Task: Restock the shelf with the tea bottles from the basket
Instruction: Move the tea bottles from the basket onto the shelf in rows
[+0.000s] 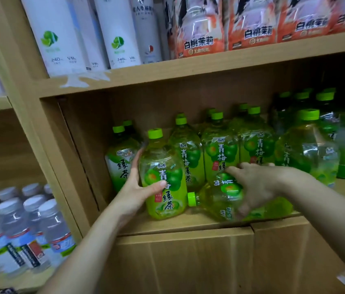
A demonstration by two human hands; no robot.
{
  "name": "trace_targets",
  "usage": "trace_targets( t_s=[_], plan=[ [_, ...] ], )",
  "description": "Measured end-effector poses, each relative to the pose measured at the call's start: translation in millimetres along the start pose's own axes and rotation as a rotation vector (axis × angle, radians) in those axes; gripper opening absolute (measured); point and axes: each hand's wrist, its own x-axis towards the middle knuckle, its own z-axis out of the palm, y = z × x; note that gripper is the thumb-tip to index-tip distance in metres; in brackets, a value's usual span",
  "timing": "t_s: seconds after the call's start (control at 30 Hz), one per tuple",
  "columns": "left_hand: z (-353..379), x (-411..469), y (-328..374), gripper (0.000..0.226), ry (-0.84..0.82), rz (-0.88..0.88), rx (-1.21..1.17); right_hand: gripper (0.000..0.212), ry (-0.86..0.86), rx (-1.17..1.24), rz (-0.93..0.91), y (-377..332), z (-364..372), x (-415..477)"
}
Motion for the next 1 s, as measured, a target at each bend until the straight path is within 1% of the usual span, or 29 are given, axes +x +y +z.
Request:
trace_targets(
  t_s=[0.1, 0.23, 0.27, 0.3, 0.37, 0.4, 0.43, 0.47, 0.53, 0.6, 0.67, 0.7, 0.77, 0.8, 0.9, 0.93, 1.0],
  plan=[
    [-0.5, 4.5, -2.7, 0.099, -0.014, -0.043, -0.121, 0.121, 0.030, 0.067, -0.040, 4.4, -3.7, -5.4],
    [-6.0, -1.8, -11.7, 0.095, 0.012, -0.070, -0.173, 0.118, 0.223, 0.215, -0.086, -2.7, 19.6, -10.5],
    [-5.9, -3.8, -13.9, 0.093, 0.018, -0.071, -0.187, 0.119, 0.274, 0.307, -0.092, -1.7, 23.3, -12.2],
    [-4.0, -3.3, -15.6, 0.092, 0.021, -0.070, -0.198, 0.120, 0.309, 0.454, -0.087, 0.5, 23.3, -15.4],
    [-2.4, 1.4, -14.8, 0.090, 0.037, -0.063, -0.196, 0.118, 0.364, 0.816, -0.069, -0.8, 21.1, -18.7],
    [7.7, 9.2, -12.0, 0.091, -0.003, -0.044, -0.203, 0.117, 0.458, 0.979, -0.036, 4.1, 23.0, -20.6],
    [18.3, 15.2, -9.8, 0.092, -0.036, -0.037, -0.212, 0.116, 0.541, 1.100, -0.011, 5.7, 25.1, -20.8],
    [22.6, 17.3, -10.8, 0.091, -0.038, -0.037, -0.191, 0.115, 0.587, 1.203, 0.004, 0.7, 26.4, -17.3],
    [35.7, 18.6, -10.7, 0.084, -0.013, -0.021, -0.187, 0.113, 0.683, 1.315, 0.079, -10.4, 31.6, -9.7],
    [43.3, 16.8, -15.3, 0.077, 0.027, 0.022, -0.139, 0.112, 0.803, 1.346, 0.190, -23.0, 38.0, 1.4],
    [49.8, 16.4, -18.0, 0.074, 0.053, 0.049, -0.105, 0.113, 0.905, 1.287, 0.278, -35.7, 43.2, 9.1],
    [52.6, 16.4, -19.1, 0.074, 0.066, 0.059, -0.083, 0.114, 0.930, 1.252, 0.308, -39.6, 44.6, 12.4],
    [57.6, 13.2, -21.5, 0.078, 0.092, 0.107, 0.025, 0.118, 0.908, 1.197, 0.326, -40.8, 47.9, 14.9],
    [60.5, 10.4, -21.6, 0.081, 0.111, 0.150, 0.115, 0.120, 0.862, 1.178, 0.303, -36.6, 49.7, 13.0],
    [71.0, 1.6, -22.0, 0.084, 0.210, 0.324, 0.451, 0.122, 0.662, 1.122, 0.160, -13.4, 49.1, -2.0],
    [74.8, -0.2, -23.0, 0.083, 0.243, 0.387, 0.543, 0.123, 0.637, 1.087, 0.140, -7.5, 47.6, -7.1],
    [79.8, -2.1, -27.5, 0.078, 0.296, 0.476, 0.667, 0.124, 0.689, 0.993, 0.191, -5.4, 45.4, -10.0]
  ],
)
